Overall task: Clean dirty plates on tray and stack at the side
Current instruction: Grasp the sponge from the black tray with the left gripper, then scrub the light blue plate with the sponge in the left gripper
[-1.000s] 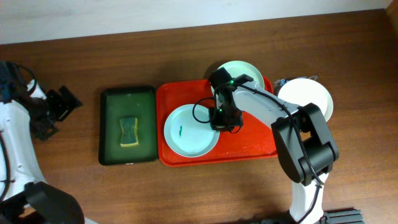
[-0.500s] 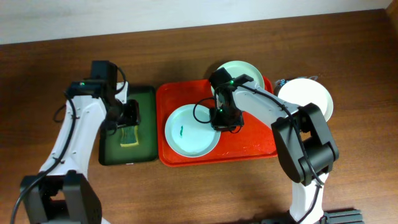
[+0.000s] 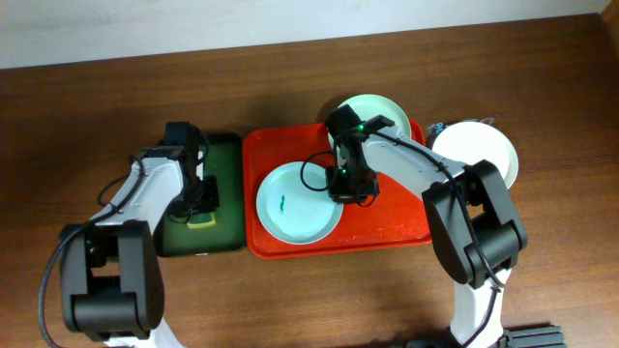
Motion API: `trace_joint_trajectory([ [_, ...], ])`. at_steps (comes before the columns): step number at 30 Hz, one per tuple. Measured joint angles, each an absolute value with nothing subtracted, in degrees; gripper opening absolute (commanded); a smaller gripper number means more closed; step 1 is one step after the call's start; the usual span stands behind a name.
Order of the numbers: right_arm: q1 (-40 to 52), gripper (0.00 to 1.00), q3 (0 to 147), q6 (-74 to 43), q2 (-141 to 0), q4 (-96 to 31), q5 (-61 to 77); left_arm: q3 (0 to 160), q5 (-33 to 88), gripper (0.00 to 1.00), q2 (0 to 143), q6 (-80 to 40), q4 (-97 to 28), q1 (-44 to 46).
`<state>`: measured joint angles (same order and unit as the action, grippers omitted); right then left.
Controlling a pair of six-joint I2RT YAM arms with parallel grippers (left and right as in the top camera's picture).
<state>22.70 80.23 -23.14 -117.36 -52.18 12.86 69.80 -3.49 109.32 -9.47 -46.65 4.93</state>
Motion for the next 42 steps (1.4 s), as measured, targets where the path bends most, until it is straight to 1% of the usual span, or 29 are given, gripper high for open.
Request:
trace_joint_trajectory([
  [1,22.7,0.15,80.2,-23.1,-117.4,-52.2,12.9,69.8,-3.5,0.00,109.4,-9.6,-46.6,4.9],
  [3,22.7,0.04,80.2,-23.0,-117.4,-52.1,12.9,69.8,-3.5,0.00,109.4,-9.7,-46.2,4.9],
  [8,22.7,0.04,80.2,-22.7,-117.1,-51.1,13.1,70.3,-3.4,0.00,109.0,-9.9,-47.1,4.9],
  [10,22.7,0.04,80.2,-22.7,-117.1,-51.0,13.1,70.3,-3.5,0.00,104.8,-9.9,-47.3,4.9],
  [14,22.7,0.04,80.2,-22.5,-117.1,-49.7,13.1,71.1,-3.4,0.00,90.7,-9.9,-46.2,4.9],
  [16,22.7,0.04,80.2,-22.5,-117.1,-49.5,13.1,71.3,-3.4,0.00,87.7,-9.9,-46.0,4.9],
  [17,22.7,0.16,80.2,-22.5,-117.1,-49.0,13.1,71.3,-3.4,0.00,87.5,-9.9,-46.0,4.9],
  [18,22.7,0.45,80.2,-22.5,-117.1,-48.8,13.1,71.3,-3.4,0.00,87.6,-9.8,-46.0,4.9],
  [20,22.7,0.50,80.2,-22.5,-117.1,-48.0,12.9,71.3,-3.4,0.00,87.6,-9.8,-46.0,4.9],
  [21,22.7,0.50,80.2,-22.4,-117.1,-48.0,12.9,71.3,-3.4,0.00,87.6,-9.9,-46.0,4.9],
  [22,22.7,0.46,80.2,-22.5,-117.1,-48.1,12.9,71.3,-3.4,0.00,87.6,-9.9,-46.0,4.9],
  [23,22.7,0.34,80.2,-22.5,-117.1,-48.2,12.9,71.3,-3.4,0.00,87.6,-9.8,-46.0,4.9],
  [24,22.7,0.13,80.2,-22.3,-117.1,-48.9,12.9,71.3,-3.4,0.00,87.6,-9.9,-46.0,4.9],
  [25,22.7,0.04,80.2,-22.6,-117.1,-49.5,12.9,71.3,-3.4,0.00,87.6,-9.8,-46.0,4.9],
  [34,22.7,0.04,80.2,-22.5,-117.1,-48.6,13.5,71.3,-3.5,0.00,87.6,-9.8,-46.0,5.2],
  [39,22.7,0.04,80.2,-22.5,-117.1,-48.1,13.8,71.3,-3.2,0.00,87.6,-9.6,-46.4,8.3],
  [42,22.7,0.04,80.2,-22.5,-117.1,-47.5,14.6,71.3,-0.9,0.00,88.6,-9.6,-47.1,9.9],
])
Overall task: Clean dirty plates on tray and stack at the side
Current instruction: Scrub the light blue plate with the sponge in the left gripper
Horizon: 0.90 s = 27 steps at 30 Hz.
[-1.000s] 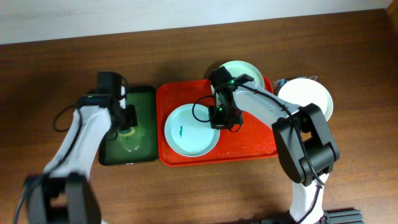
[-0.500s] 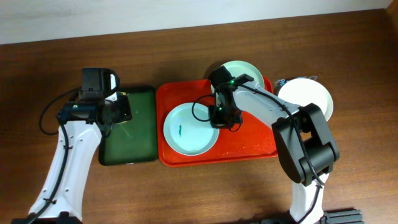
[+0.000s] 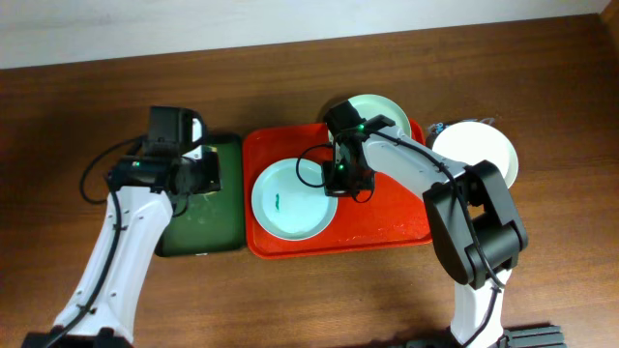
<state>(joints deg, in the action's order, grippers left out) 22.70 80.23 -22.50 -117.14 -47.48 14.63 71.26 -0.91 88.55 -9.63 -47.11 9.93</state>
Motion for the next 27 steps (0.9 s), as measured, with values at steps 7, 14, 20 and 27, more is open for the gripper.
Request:
trace_joint_trajectory([
  [7,22.7,0.04,80.2,-22.5,-117.1,-47.5,15.1,71.3,7.9,0.00,99.9,-10.3,-43.4,16.8],
  [14,22.7,0.04,80.2,-22.5,-117.1,-47.5,15.1,71.3,9.0,0.00,110.4,-13.2,-38.3,23.3],
  [20,22.7,0.04,80.2,-22.5,-117.1,-47.5,14.8,72.8,7.9,0.00,112.8,-15.0,-38.0,25.3],
  [27,22.6,0.04,80.2,-22.5,-117.1,-47.5,14.7,75.0,14.9,0.00,112.4,-15.7,-37.5,27.0],
])
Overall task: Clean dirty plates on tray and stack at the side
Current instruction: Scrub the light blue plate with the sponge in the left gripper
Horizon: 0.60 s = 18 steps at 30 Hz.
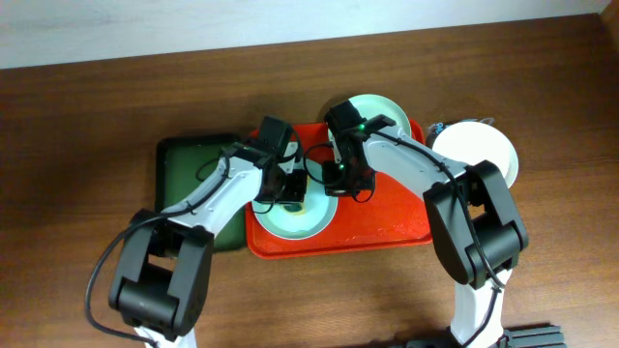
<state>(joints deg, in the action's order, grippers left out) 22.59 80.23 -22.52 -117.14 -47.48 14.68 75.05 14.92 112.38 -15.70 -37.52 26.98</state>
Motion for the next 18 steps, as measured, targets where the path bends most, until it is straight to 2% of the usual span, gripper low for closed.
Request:
trace_joint_trajectory([
  [10,22.6,0.04,80.2,-22.5,-117.1,-47.5,15.1,74.7,0.4,0.00,111.1,-18.1,-39.8,26.9],
  [14,22.6,0.04,80.2,-22.5,-117.1,-47.5,15.0,75.1,3.3,0.00,113.9,-17.7,-39.6,26.5],
  [18,22.6,0.04,80.2,-22.5,-117.1,-47.7,15.0,76.2,12.8,0.00,114.1,-14.8,-42.1,25.7],
])
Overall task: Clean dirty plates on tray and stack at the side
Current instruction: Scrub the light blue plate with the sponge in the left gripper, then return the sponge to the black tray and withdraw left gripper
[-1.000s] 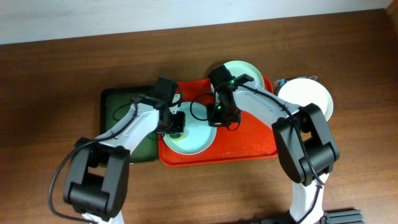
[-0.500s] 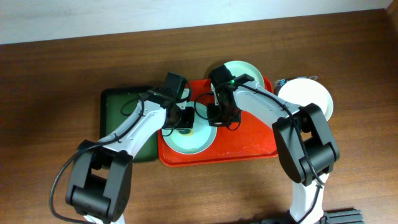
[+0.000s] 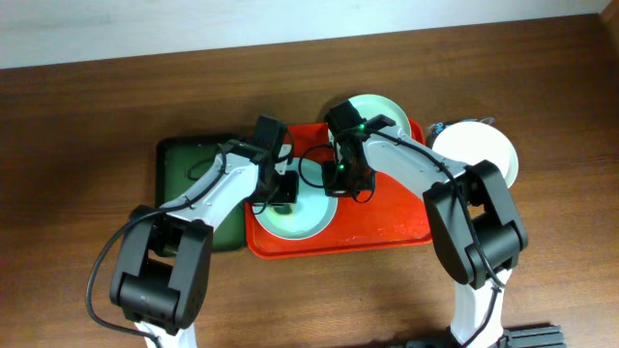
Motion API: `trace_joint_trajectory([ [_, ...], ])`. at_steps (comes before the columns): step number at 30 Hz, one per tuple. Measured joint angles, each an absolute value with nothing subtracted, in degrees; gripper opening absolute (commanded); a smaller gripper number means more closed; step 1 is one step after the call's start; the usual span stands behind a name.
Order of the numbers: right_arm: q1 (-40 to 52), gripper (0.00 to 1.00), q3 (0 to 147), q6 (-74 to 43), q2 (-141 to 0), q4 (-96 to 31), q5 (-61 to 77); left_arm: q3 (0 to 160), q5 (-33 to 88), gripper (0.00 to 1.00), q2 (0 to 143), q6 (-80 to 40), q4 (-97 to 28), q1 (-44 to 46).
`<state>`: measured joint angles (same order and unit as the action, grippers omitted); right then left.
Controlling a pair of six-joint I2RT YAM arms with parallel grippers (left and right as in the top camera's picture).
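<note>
A pale green plate [image 3: 302, 215] lies on the left half of the red tray [image 3: 387, 224]. My left gripper [image 3: 281, 193] is down on the plate's left part, shut on a sponge that is mostly hidden under it. The plate's green stain does not show. My right gripper [image 3: 338, 184] is at the plate's right rim and looks shut on it. A second pale green plate [image 3: 383, 108] sits at the tray's back edge. A white plate [image 3: 486, 151] rests on the table to the right of the tray.
A dark green tray [image 3: 191, 166] lies left of the red tray, partly under my left arm. Something small sits behind the white plate [image 3: 437, 127]. The wall edge runs along the back of the brown table [image 3: 87, 126].
My left gripper has shifted a little to the left across the plate. The right gripper and the plate have stayed put.
At first my left gripper was down at a yellow-green sponge in the dark green tray, and the right one was at the stained plate's right rim. Then the left was raised and the sponge had left the tray. Later it was on the plate, and now further left.
</note>
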<state>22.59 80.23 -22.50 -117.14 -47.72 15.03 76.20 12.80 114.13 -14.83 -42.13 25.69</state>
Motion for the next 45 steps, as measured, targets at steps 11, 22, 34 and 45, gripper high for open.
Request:
trace_joint_trajectory([
  [11,22.6,0.04,80.2,-22.5,-117.1,-47.5,15.1,79.4,0.7,0.00,98.8,-15.3,-56.7,14.2],
  [22,22.6,0.04,80.2,-22.5,-117.1,-47.5,15.1,75.0,-8.0,0.24,110.2,-16.1,-53.3,9.8],
  [34,22.6,0.04,80.2,-22.5,-117.1,-47.8,15.1,81.2,-6.4,0.99,102.2,-16.8,-57.9,4.3],
  [45,21.4,0.04,81.7,-22.5,-116.9,-53.1,19.4,82.4,-5.8,0.99,92.6,-17.0,-57.9,-6.5],
])
